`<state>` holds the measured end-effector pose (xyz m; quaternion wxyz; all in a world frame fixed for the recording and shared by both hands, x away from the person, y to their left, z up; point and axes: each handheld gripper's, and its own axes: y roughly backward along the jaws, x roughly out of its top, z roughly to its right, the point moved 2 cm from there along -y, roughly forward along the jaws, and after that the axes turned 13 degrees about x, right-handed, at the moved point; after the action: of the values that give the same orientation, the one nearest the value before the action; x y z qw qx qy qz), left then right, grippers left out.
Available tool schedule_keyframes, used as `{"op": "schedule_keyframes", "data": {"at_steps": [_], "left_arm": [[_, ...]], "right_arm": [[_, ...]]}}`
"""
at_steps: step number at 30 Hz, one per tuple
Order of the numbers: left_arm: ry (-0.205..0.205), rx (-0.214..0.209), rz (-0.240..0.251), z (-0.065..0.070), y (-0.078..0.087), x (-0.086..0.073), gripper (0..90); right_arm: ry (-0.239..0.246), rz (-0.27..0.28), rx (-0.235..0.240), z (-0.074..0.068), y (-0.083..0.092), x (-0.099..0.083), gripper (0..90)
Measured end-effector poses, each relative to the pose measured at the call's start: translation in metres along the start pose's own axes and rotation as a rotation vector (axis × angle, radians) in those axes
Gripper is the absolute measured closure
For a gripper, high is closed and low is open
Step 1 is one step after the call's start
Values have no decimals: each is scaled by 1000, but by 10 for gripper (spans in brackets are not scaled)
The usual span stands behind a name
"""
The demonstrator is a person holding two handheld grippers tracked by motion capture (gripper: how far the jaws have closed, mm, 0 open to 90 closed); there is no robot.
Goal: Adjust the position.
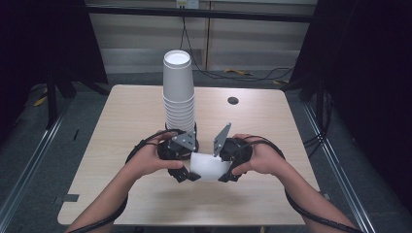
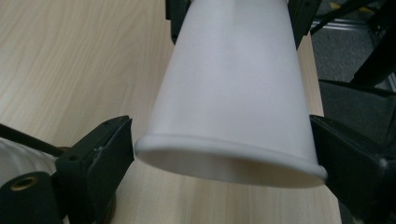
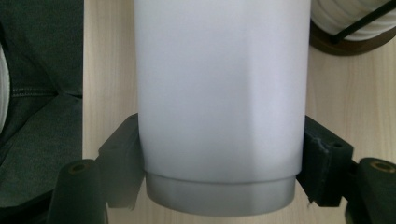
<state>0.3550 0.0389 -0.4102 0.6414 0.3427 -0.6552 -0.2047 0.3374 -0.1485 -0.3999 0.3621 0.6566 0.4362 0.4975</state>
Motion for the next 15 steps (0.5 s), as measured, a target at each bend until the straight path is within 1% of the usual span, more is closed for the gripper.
{"op": "schedule_keyframes", "data": {"at_steps": [1, 4, 6, 8, 9, 11, 12, 13, 14, 15], "left_arm": [[11, -2, 4, 0, 1, 0, 77], [11, -5, 8, -1, 3, -2, 81], [21, -2, 21, -1, 5, -6, 81], [20, 2, 26, -2, 6, -9, 80], [33, 8, 33, -3, 7, -11, 80], [57, 2, 55, -4, 7, -15, 81], [67, 2, 60, -4, 6, -18, 81], [65, 6, 59, -4, 6, -20, 81], [65, 6, 59, -4, 6, -20, 81], [79, 5, 65, -4, 4, -23, 80]], "right_arm": [[-6, -3, 3, 0, 0, -2, 273], [-20, 9, 2, 1, 1, -6, 273], [-27, 36, 8, 2, 4, -8, 273], [-32, 45, -5, 3, 7, -11, 273], [-39, 57, 0, 3, 8, -12, 273], [-47, 78, -8, 4, 11, -15, 273], [-49, 86, -2, 4, 13, -16, 273], [-51, 101, -9, 4, 15, -17, 273], [-51, 101, -9, 4, 15, -17, 273], [-45, 141, 5, 5, 18, -19, 272]]}}
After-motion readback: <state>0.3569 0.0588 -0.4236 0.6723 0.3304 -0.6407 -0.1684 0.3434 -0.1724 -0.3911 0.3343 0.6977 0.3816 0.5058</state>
